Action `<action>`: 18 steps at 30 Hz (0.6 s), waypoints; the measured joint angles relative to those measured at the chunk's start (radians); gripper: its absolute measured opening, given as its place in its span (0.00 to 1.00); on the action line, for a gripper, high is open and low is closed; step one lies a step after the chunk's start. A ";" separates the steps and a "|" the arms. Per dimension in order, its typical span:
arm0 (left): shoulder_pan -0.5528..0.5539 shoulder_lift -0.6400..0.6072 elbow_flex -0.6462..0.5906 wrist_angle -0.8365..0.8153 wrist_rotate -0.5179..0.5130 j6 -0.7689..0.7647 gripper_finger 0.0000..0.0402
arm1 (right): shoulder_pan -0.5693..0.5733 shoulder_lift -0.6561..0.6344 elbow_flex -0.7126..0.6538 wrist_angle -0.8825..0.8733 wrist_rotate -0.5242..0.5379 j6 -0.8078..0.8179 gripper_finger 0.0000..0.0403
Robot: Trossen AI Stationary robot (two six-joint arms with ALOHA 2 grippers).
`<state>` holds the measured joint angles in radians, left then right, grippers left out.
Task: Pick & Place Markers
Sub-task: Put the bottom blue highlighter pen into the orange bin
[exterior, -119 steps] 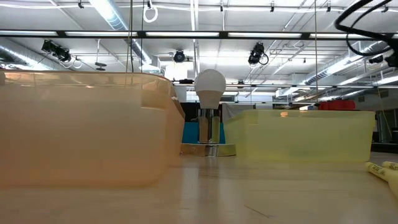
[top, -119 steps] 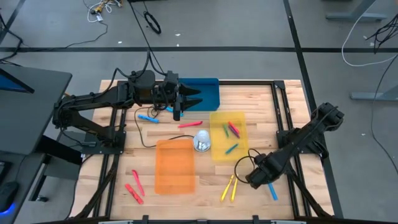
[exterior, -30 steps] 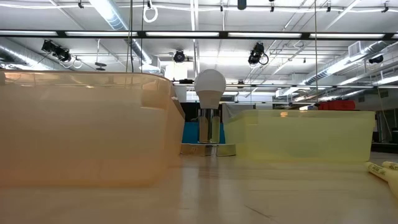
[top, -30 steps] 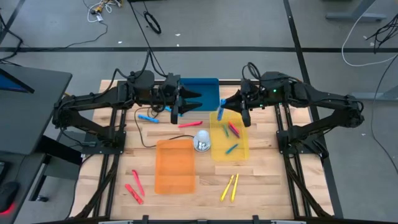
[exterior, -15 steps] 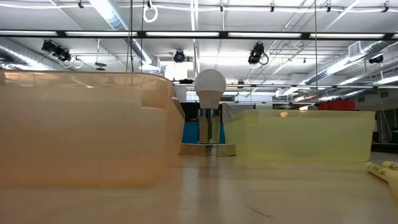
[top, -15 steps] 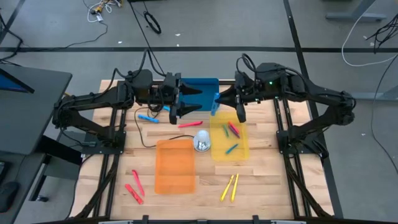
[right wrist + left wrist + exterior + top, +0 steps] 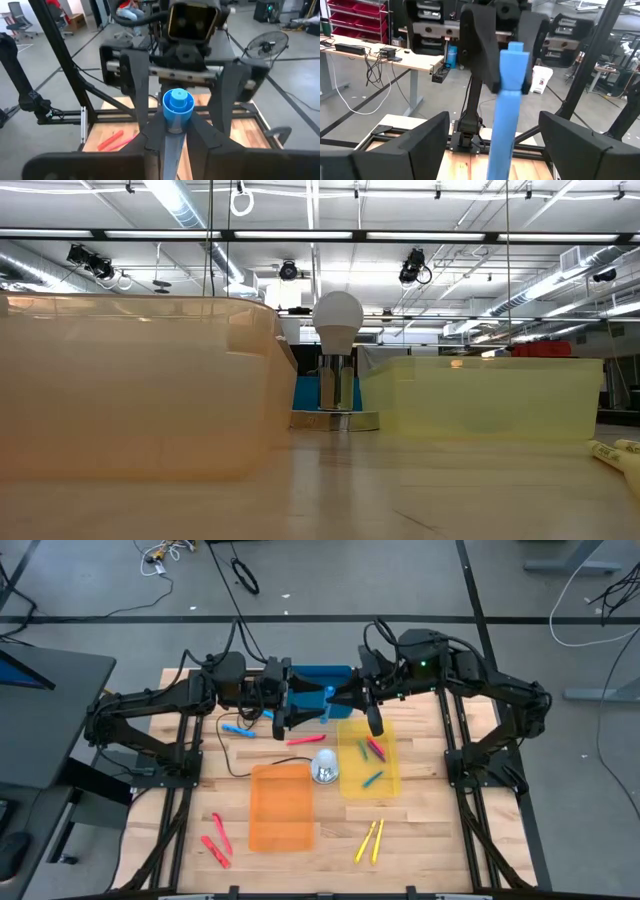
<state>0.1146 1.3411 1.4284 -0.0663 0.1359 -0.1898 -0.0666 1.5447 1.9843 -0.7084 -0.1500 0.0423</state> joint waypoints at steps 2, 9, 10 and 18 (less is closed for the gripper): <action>0.000 0.000 0.000 -0.007 0.000 0.000 0.78 | 0.000 0.021 0.036 -0.017 0.000 -0.008 0.12; -0.001 0.000 0.000 -0.022 0.042 -0.007 0.78 | 0.000 0.067 0.125 -0.032 0.001 -0.029 0.12; -0.001 0.000 0.000 -0.020 0.044 -0.007 0.77 | 0.000 0.071 0.128 -0.035 0.001 -0.028 0.12; -0.001 0.000 0.000 -0.026 0.052 -0.008 0.51 | 0.003 0.080 0.129 -0.047 0.003 -0.031 0.12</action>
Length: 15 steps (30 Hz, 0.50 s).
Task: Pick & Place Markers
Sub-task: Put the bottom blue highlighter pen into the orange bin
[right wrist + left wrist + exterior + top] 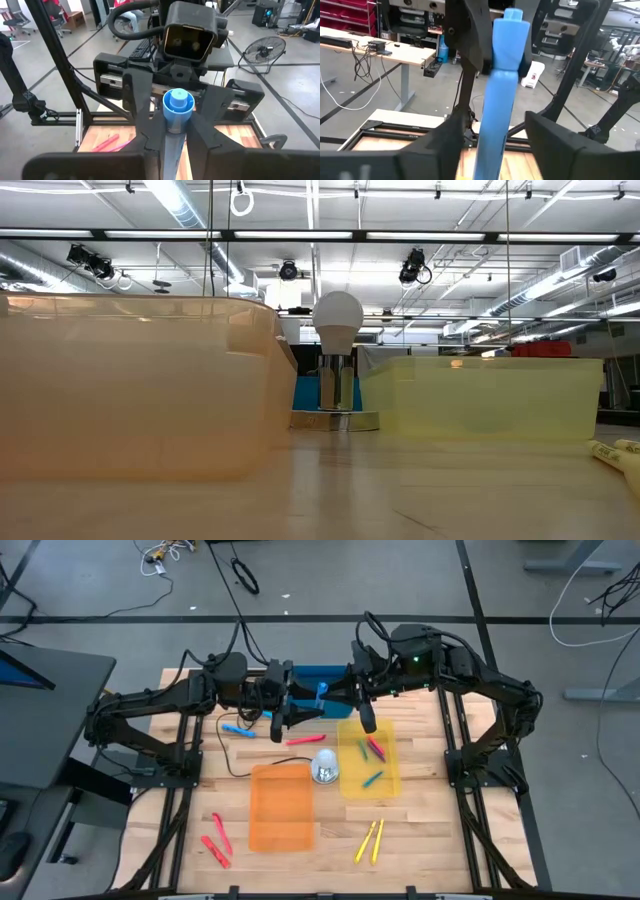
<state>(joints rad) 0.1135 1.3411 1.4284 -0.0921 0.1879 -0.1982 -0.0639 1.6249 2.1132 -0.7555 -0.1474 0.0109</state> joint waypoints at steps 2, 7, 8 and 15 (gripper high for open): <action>0.000 0.000 0.000 -0.014 0.000 0.000 0.43 | 0.000 0.000 0.000 0.000 0.000 0.000 0.12; 0.001 0.000 0.000 -0.019 0.002 0.002 0.26 | 0.000 0.000 0.000 0.007 0.002 0.000 0.12; 0.001 0.000 0.000 -0.019 0.004 0.007 0.23 | 0.000 0.000 0.000 0.006 0.004 0.005 0.12; 0.002 0.000 0.000 -0.018 0.004 0.007 0.17 | 0.000 -0.001 0.000 0.006 -0.001 0.007 0.16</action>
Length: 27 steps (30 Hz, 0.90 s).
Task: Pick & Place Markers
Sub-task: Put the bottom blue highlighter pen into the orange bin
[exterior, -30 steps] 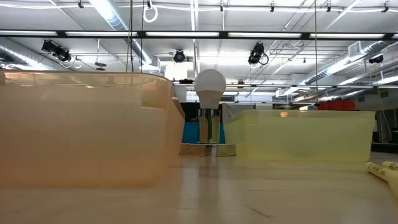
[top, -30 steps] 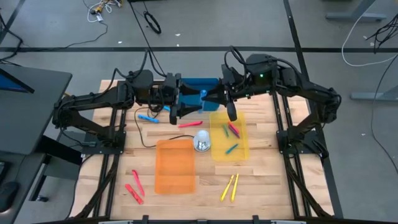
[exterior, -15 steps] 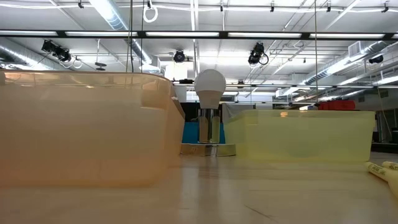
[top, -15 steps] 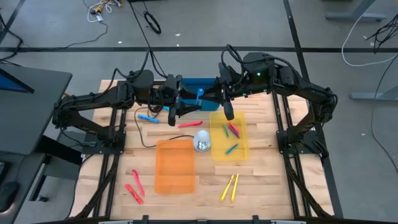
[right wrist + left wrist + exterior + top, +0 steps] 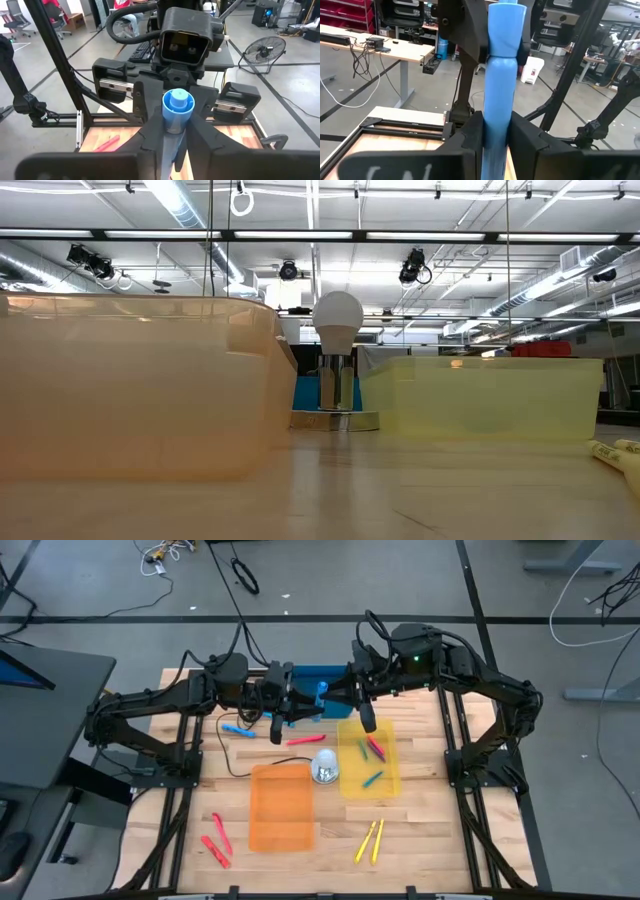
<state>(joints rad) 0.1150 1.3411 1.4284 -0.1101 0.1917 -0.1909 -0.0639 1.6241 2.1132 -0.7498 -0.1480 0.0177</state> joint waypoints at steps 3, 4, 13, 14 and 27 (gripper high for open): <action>0.000 0.000 0.000 0.000 0.000 0.002 0.17 | 0.000 0.000 0.000 0.000 0.001 -0.001 0.20; 0.000 0.000 0.000 0.000 -0.001 0.001 0.17 | 0.000 0.000 0.000 0.000 0.002 -0.004 0.21; 0.000 0.000 0.000 0.001 -0.012 0.001 0.17 | 0.000 -0.006 0.000 -0.027 0.005 -0.007 0.28; 0.000 0.000 0.000 0.001 -0.012 0.001 0.17 | 0.000 -0.007 0.000 -0.030 0.004 -0.007 0.29; -0.002 -0.009 0.000 0.003 0.006 0.004 0.17 | -0.001 -0.043 0.000 -0.099 0.028 -0.028 0.51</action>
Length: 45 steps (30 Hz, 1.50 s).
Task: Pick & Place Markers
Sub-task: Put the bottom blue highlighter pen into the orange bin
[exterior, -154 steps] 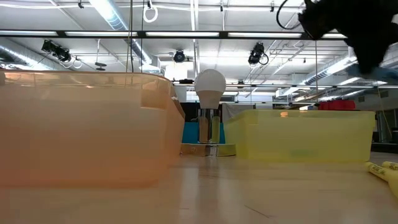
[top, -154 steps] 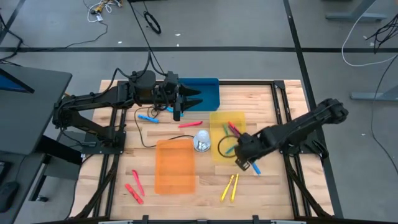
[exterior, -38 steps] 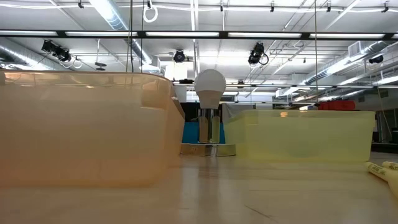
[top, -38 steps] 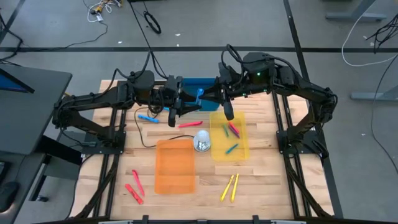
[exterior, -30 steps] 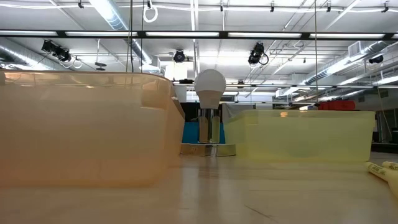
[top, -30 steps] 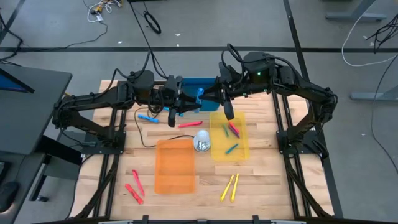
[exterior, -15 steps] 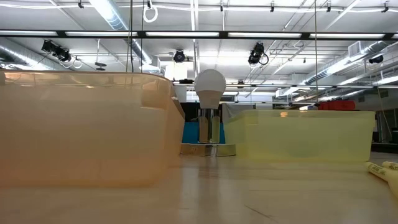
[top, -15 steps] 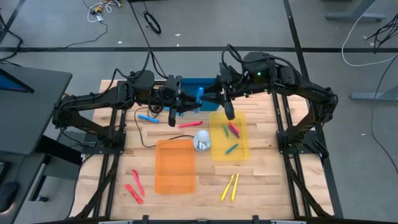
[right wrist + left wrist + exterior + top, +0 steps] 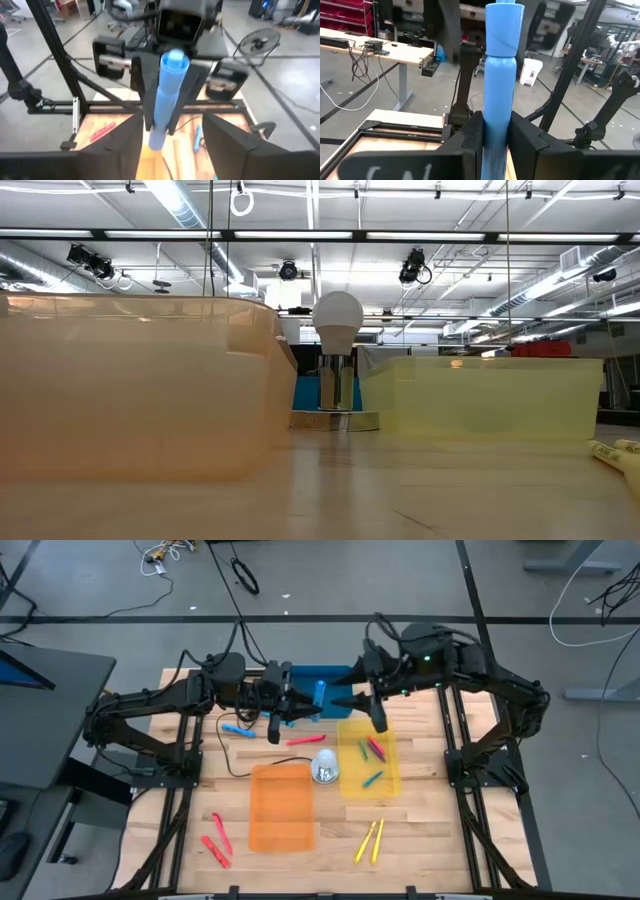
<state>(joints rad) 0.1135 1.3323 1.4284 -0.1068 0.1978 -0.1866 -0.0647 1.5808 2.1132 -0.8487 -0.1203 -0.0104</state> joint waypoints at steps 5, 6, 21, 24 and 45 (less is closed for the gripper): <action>0.000 -0.013 0.000 0.002 -0.001 0.000 0.17 | -0.015 -0.052 0.000 -0.016 0.007 -0.005 0.62; 0.000 -0.016 0.000 0.000 -0.002 0.000 0.17 | -0.018 -0.063 0.000 -0.026 0.007 -0.005 0.64; -0.001 -0.022 0.000 -0.038 -0.066 -0.217 0.17 | -0.080 -0.150 0.000 -0.154 0.119 -0.001 0.81; -0.016 -0.031 0.000 -0.092 -0.112 -0.318 0.17 | -0.081 -0.150 0.000 -0.167 0.131 -0.004 0.81; -0.162 -0.085 0.000 -0.633 -0.130 -1.156 0.17 | -0.081 -0.147 0.000 -0.171 0.194 -0.219 0.81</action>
<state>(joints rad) -0.0484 1.2468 1.4288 -0.7397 0.0679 -1.3430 -0.1455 1.4338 2.1132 -1.0199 0.0738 -0.2294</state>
